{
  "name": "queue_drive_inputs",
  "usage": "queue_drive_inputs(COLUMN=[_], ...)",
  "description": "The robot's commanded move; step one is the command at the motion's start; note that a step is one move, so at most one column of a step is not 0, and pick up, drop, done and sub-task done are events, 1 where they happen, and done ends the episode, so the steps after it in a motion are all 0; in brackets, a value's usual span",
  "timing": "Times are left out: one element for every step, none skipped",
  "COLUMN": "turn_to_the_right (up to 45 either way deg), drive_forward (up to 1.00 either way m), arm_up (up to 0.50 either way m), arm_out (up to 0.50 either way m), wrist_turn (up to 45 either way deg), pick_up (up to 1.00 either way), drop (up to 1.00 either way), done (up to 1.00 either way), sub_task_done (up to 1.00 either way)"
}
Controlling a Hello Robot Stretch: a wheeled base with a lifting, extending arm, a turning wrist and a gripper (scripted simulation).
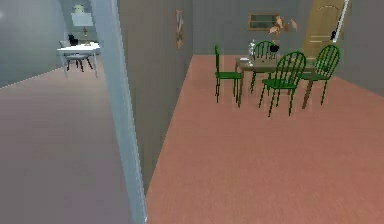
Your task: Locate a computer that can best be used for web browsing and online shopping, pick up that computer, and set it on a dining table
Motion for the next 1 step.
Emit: queue_drive_inputs(turn_to_the_right=[-3.0], drive_forward=[0.00], arm_up=[0.00], arm_out=[0.00], wrist_turn=[0.0], pick_up=[0.00], drop=[0.00], done=[0.00], sub_task_done=[0.00])
